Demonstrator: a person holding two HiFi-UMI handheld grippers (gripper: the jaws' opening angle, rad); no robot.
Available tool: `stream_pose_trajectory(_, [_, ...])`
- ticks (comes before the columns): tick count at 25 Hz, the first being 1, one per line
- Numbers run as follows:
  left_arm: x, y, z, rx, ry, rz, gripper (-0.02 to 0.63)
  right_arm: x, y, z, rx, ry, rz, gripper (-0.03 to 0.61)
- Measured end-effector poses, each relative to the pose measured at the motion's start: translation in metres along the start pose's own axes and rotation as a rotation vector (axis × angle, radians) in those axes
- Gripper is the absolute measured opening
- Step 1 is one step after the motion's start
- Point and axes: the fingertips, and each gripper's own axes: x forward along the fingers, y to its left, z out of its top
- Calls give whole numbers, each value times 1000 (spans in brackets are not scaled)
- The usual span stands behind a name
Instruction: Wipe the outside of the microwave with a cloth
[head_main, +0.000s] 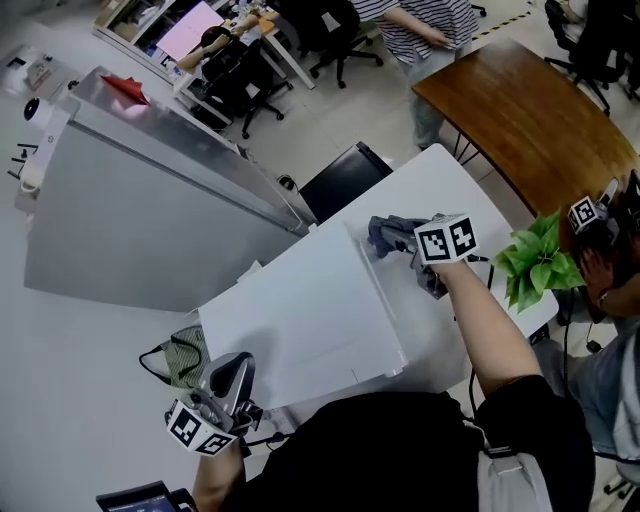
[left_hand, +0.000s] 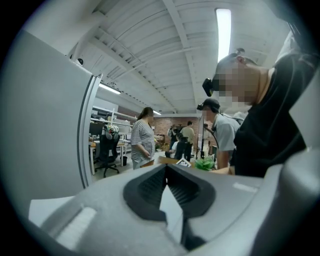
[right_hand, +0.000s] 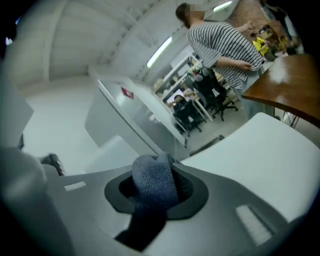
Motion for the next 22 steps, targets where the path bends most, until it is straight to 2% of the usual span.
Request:
stream_pose_trajectory(1, [0, 1, -1, -5, 0, -1, 5, -15, 26, 15, 22, -71, 84, 84])
stream_pose_trajectory(3, [3, 2, -5, -17, 4, -6, 5, -26, 64, 25, 35, -125, 209, 84])
stream_pose_trajectory(6, [9, -4, -9, -24, 5, -17, 5, -14, 80, 10, 15, -92, 245, 84])
stream_pose_trajectory(8, [10, -7, -8, -20, 7, -23, 5, -4, 67, -2, 23, -63, 210, 84])
stream_pose_trajectory(11, [4, -9, -7, -9, 14, -17, 5, 15, 31, -37, 20, 53, 114, 83])
stream_pose_trajectory(17, [-5, -13, -5, -3, 14, 0, 5, 53, -49, -109, 168, 233, -18, 81])
stream_pose_trajectory(20, [-7, -14, -4, -5, 11, 7, 5, 64, -73, -129, 156, 341, -109, 81])
stream_pose_trajectory(22, [-7, -16, -3, -4, 11, 6, 5, 69, -79, -134, 123, 391, -140, 80])
